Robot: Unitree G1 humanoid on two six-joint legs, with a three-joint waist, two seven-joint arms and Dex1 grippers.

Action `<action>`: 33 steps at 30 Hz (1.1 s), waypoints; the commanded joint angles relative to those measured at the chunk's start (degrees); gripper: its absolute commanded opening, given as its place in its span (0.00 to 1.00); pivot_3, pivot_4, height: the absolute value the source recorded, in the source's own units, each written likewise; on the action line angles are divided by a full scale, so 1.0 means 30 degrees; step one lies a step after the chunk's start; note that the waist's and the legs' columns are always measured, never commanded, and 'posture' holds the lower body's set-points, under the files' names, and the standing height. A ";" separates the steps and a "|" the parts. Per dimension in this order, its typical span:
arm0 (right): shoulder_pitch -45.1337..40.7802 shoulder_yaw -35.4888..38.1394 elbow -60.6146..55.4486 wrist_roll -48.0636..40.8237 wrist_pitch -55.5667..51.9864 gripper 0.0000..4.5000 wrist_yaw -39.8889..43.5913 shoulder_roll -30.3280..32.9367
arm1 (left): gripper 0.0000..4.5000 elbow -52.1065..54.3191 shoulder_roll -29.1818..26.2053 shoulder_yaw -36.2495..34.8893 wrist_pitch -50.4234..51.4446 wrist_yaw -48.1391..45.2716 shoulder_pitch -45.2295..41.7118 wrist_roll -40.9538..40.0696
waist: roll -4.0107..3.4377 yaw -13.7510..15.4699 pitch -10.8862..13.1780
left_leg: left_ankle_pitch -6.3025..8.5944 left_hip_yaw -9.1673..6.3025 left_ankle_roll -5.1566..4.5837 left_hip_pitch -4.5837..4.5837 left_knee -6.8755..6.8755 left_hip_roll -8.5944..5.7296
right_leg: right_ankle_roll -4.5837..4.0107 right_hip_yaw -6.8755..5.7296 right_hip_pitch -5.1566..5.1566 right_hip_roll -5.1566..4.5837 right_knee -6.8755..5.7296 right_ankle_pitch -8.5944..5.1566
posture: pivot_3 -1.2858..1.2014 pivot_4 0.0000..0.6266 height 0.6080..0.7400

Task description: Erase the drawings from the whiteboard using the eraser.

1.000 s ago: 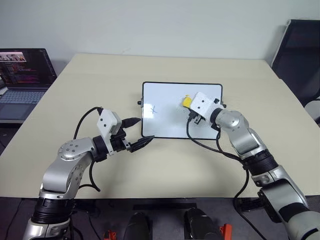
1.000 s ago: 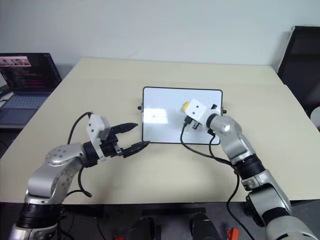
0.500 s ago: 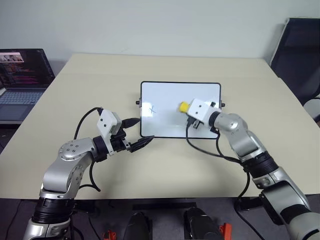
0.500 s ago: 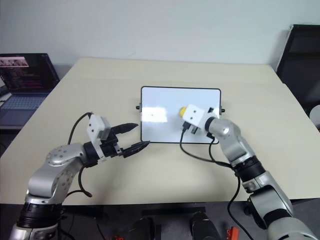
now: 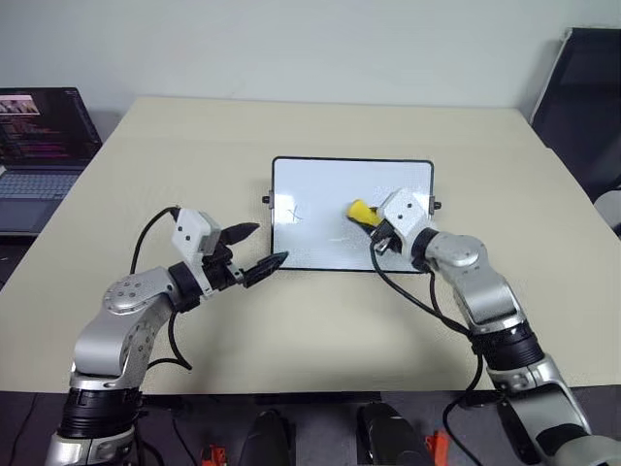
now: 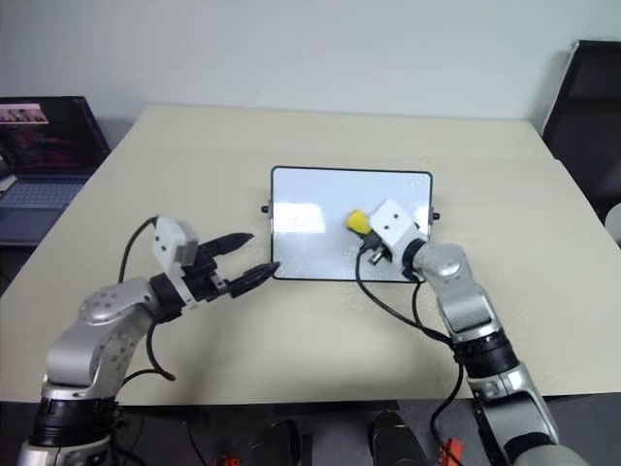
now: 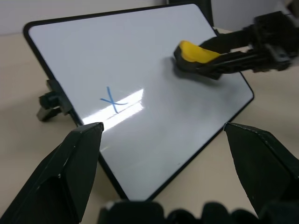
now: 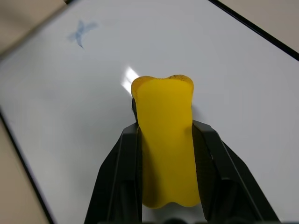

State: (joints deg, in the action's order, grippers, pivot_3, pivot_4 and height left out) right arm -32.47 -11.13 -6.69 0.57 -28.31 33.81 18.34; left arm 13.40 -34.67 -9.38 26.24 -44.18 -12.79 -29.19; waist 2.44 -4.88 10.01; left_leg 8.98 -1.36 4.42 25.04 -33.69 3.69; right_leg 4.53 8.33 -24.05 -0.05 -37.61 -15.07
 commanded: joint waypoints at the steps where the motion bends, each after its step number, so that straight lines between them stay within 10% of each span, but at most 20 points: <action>1: 0.1302 0.0976 -0.3922 -0.2121 -0.1997 0.25 0.1076 0.0521 | 1.00 0.1091 -0.0469 -0.1200 -0.0087 0.0312 0.0959 -0.0183 | 0.0002 0.0031 -0.0002 | 0.0023 -0.0005 0.0035 0.0009 -0.0001 -0.0002 | -0.0006 -0.0002 -0.0016 -0.0001 -0.0037 -0.0028 | 0.52 0.24 1.00; 24: 0.3512 -0.0633 -0.4956 -0.1903 -0.1340 0.25 0.0753 0.2097 | 1.00 0.0891 -0.0881 -0.2557 -0.2093 0.0681 0.3908 0.0894 | 0.0005 0.0027 -0.0001 | 0.0097 -0.0001 0.0108 -0.0037 -0.0095 0.0002 | -0.0093 -0.0008 -0.0001 -0.0007 -0.0111 -0.0224 | 0.52 0.24 1.00; 33: -0.0133 -0.2868 -0.1460 -0.0043 -0.0372 0.25 0.0385 0.0740 | 1.00 -0.0159 -0.0978 -0.2076 -0.2678 0.0200 0.3238 0.1355 | 0.0005 -0.0040 -0.0001 | 0.0092 0.0000 0.0103 -0.0051 -0.0107 0.0003 | -0.0091 -0.0003 0.0000 0.0000 -0.0138 -0.0210 | 0.52 0.24 1.00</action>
State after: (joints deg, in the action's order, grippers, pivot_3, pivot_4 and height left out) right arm -30.59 -18.89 -11.83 -0.82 -31.15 35.67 21.35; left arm 12.49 -36.86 -15.44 19.51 -43.25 -1.84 -25.32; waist 2.46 -5.00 10.00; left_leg 9.25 -1.37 4.72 24.88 -34.01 3.70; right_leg 4.26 8.31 -24.04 -0.05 -38.03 -15.69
